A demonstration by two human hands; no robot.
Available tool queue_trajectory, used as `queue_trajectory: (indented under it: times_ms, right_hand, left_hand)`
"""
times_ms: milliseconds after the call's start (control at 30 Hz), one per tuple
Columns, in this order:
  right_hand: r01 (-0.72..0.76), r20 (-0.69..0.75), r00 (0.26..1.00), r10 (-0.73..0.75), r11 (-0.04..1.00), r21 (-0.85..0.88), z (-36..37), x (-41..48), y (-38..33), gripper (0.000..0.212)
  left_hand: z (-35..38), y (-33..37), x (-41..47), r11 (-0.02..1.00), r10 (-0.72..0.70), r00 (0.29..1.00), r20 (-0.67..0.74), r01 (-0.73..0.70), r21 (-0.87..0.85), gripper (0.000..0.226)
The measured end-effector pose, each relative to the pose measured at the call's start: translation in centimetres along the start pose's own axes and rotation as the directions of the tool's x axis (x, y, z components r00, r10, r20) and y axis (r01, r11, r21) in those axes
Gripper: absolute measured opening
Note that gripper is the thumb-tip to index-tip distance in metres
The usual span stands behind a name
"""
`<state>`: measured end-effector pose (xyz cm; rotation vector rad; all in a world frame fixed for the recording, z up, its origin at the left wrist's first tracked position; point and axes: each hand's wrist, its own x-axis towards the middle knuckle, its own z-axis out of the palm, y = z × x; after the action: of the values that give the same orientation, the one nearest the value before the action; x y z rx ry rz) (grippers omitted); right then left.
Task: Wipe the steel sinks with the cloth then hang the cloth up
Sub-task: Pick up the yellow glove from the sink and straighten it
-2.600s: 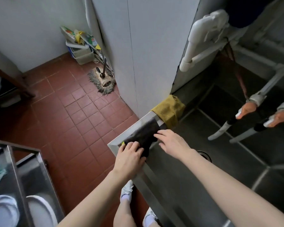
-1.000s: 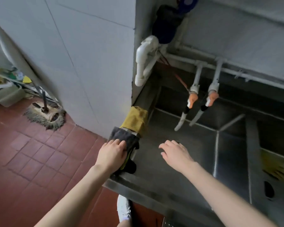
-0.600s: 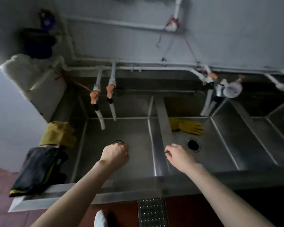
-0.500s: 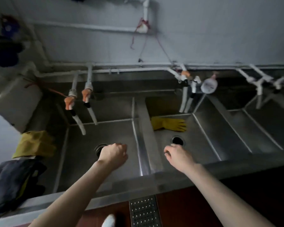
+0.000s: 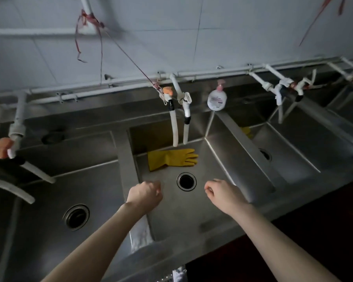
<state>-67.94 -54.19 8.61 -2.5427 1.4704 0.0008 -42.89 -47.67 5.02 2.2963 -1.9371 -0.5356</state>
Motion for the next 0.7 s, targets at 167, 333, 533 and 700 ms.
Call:
queue_trajectory:
  times_ms: [167,333,533,700]
  right_hand:
    - [0.042,0.078,0.996,-0.043,0.999,0.020,1.6,7.1,3.4,0.019]
    - [0.090,0.161,0.982,-0.098,0.994,0.057,4.4,12.7,6.4,0.019]
    - [0.161,0.255,0.952,-0.168,0.986,0.051,8.2,18.2,9.9,0.030]
    - [0.281,0.284,0.919,-0.273,0.960,0.012,14.0,24.7,12.4,0.035]
  left_hand:
    - [2.8,0.0,7.1,0.993,-0.057,0.998,0.014,0.058,-0.103,0.025]
    - [5.0,0.9,11.7,0.979,-0.125,0.987,0.098,0.139,-0.151,0.034]
    - [9.2,2.4,16.1,0.959,-0.201,0.957,0.210,0.236,-0.158,0.037]
    - [14.4,1.6,22.3,0.926,-0.293,0.943,0.158,0.321,-0.199,0.034]
